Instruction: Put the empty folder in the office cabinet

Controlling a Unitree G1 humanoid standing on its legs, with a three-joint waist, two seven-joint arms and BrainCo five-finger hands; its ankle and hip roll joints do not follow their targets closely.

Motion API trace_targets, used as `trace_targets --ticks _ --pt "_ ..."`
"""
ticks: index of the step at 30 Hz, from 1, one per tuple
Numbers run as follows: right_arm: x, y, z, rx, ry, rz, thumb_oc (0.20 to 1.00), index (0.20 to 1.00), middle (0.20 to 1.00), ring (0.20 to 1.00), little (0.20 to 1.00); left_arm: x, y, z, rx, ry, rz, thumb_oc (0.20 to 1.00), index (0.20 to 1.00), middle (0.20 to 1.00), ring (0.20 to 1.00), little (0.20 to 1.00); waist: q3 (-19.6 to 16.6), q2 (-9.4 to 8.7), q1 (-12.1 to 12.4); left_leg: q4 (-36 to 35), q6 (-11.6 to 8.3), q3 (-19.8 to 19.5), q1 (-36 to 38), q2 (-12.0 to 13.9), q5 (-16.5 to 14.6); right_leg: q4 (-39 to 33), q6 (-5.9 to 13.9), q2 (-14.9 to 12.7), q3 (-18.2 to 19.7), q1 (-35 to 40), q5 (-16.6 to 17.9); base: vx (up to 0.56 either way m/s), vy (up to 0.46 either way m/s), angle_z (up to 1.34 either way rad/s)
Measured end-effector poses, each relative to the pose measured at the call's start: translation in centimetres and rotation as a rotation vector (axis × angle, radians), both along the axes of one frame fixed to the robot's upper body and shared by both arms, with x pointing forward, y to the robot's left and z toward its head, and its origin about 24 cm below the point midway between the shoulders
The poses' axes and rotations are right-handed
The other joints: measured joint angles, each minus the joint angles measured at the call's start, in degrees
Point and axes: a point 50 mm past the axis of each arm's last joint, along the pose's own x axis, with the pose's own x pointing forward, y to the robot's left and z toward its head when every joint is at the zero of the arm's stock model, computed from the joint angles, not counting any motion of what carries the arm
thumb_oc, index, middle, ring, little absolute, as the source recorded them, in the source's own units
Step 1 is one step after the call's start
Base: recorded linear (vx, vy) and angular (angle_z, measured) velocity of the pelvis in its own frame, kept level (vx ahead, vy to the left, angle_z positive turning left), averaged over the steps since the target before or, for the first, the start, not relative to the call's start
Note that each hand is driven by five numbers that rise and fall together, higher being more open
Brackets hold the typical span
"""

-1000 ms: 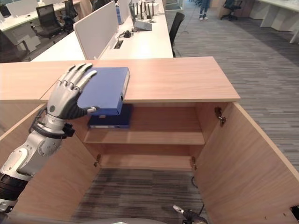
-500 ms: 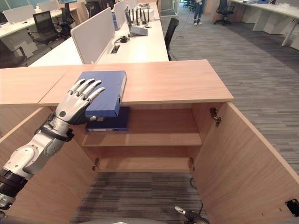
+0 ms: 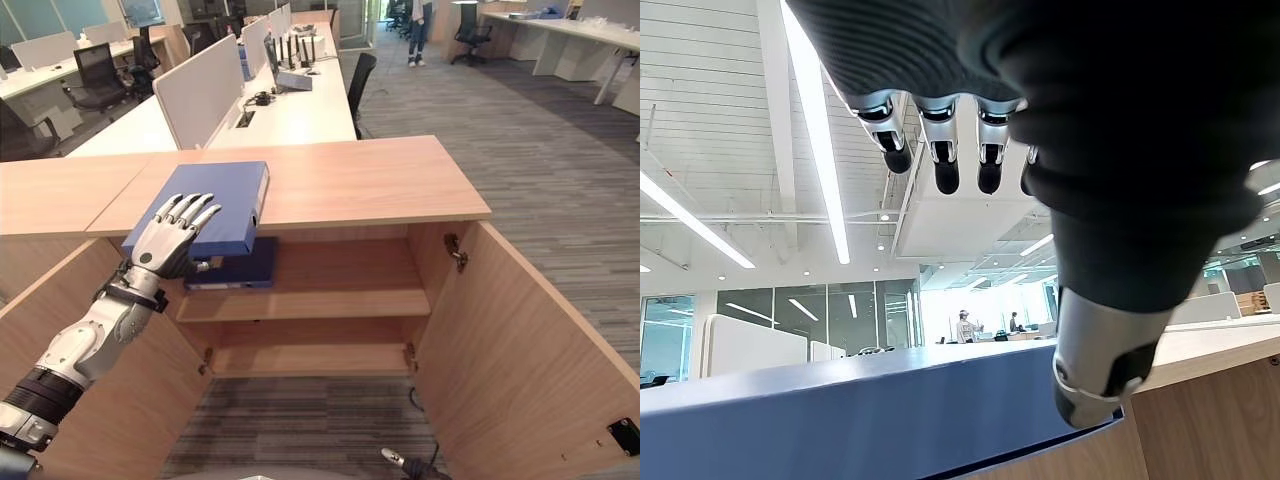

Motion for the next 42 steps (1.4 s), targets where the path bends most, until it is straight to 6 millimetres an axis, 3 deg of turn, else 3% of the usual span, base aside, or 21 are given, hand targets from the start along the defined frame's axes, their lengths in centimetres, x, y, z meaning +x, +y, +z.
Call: trace_targets --ticks 5,14,21,32,38,42 --pt "-0.1 -0.1 0.0 -0.008 0.005 0.011 1.000 1.000 1.000 1.000 1.000 0.2 0.2 -1.3 0.008 0.045 0.032 1.000 1.000 1.000 1.000 1.000 -0.04 0.07 -0.58 0.01 0.02 0.12 0.04 0.01 -0.01 0.00 0.00 0.01 0.08 -0.01 0.00 0.00 0.000 0.00" --pt "0.4 0.1 0.1 -0.005 -0.035 0.058 1.000 1.000 1.000 1.000 1.000 1.0 0.3 -1.4 0.027 0.036 0.069 1.000 1.000 1.000 1.000 1.000 0.01 0.29 -1.55 0.01 0.02 0.80 0.14 0.15 -0.03 -0.02 -0.02 0.09 0.77 -0.20 0.14 -0.01 -0.005 -0.03" --pt "-1.7 -1.0 0.0 -0.008 0.022 0.049 1.000 1.000 1.000 1.000 1.000 1.4 1.8 -1.7 0.113 0.079 0.124 1.000 1.000 1.000 1.000 1.000 0.34 -0.14 -2.01 0.00 0.02 2.02 -0.04 0.32 -0.27 -0.01 -0.06 0.20 1.85 -0.89 0.33 -0.01 -0.010 -0.09" --pt "-1.4 -0.9 0.1 0.003 0.012 0.063 1.000 1.000 1.000 1.000 1.000 1.4 2.0 -1.7 0.116 0.083 0.138 1.000 1.000 1.000 1.000 1.000 0.63 -0.49 -2.03 0.00 0.39 2.80 -0.04 0.33 -0.67 -0.02 -0.04 0.17 2.62 -1.18 0.36 0.00 -0.001 -0.03" --pt "-1.1 -1.0 0.1 0.006 0.005 0.067 1.000 1.000 1.000 1.000 1.000 1.5 3.4 -2.8 0.149 0.136 0.200 1.000 1.000 1.000 1.000 1.000 1.40 -0.21 -2.28 0.01 0.36 3.22 0.17 0.33 -0.73 -0.02 0.02 0.17 2.96 -1.11 0.41 0.00 -0.001 -0.03" --pt "-0.9 -1.0 0.2 0.004 -0.001 0.068 1.000 1.000 1.000 1.000 1.000 2.0 3.7 -2.5 0.157 0.129 0.221 1.000 1.000 1.000 1.000 1.000 1.74 -0.32 -2.22 0.01 0.36 3.31 0.21 0.33 -0.73 -0.02 0.04 0.16 3.02 -1.10 0.43 0.00 0.000 0.00"
